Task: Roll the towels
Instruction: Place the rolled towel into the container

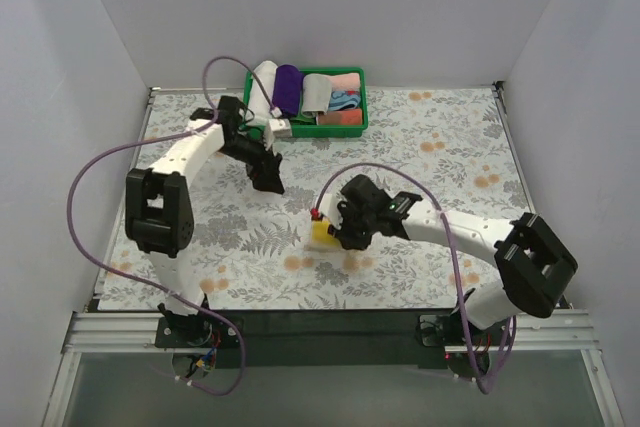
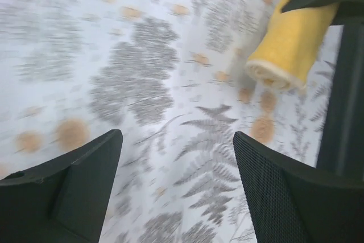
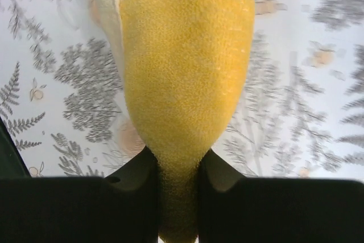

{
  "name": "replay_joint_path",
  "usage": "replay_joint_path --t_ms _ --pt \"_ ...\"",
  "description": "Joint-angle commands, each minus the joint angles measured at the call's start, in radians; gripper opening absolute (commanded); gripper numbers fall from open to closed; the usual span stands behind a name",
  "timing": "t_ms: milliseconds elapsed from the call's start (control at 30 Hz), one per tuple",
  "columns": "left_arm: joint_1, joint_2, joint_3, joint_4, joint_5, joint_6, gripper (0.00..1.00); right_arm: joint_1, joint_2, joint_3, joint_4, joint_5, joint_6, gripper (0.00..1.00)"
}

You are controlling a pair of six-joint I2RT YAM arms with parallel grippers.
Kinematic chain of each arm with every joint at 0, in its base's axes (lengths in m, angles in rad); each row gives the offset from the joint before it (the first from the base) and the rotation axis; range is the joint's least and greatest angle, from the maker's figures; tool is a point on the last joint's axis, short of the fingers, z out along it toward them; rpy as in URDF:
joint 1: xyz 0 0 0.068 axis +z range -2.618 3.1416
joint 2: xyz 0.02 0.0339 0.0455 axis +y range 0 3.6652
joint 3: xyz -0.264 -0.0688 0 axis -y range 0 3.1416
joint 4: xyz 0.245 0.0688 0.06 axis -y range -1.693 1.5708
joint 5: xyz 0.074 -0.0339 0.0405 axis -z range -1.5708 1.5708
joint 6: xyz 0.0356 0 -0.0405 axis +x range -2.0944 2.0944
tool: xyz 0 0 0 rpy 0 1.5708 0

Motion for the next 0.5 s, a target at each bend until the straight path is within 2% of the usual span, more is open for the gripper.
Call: replay_joint_path --t_ms 0,67,100,133,267,300,367,400,467 --pt "0.061 -0.161 0.106 0.086 -0.067 -0.121 0.74 -0.128 -0.023 0.154 -0.093 -0.155 0.056 0.01" --pt "0.067 -0.203 0.129 0.109 -0.093 -0.157 0.75 -0.26 0.006 0.253 -0.133 -0.193 0.099 0.01" --pt "0.066 -0.203 0.131 0.117 -0.093 -0.168 0.75 -0.26 0.02 0.29 -0.135 -0.199 0.099 0.01" --pt "0.066 -0.227 0.131 0.124 -0.093 -0.196 0.75 -0.326 0.037 0.325 -0.14 -0.202 0.135 0.01" --pt "0.067 -0.276 0.092 0.152 -0.064 -0.262 0.75 -0.478 0.222 0.59 -0.172 -0.221 0.244 0.01" --pt "0.066 -0.296 0.08 0.163 -0.061 -0.263 0.76 -0.504 0.26 0.725 -0.193 -0.224 0.273 0.01" --pt "0.067 -0.318 0.043 0.189 -0.055 -0.303 0.76 -0.576 0.393 0.862 -0.222 -0.231 0.348 0.01" --pt "0.066 -0.338 0.03 0.195 -0.055 -0.32 0.76 -0.593 0.44 1.019 -0.251 -0.23 0.367 0.01" --pt "0.066 -0.356 -0.004 0.215 -0.056 -0.335 0.76 -0.627 0.571 1.167 -0.276 -0.175 0.416 0.01"
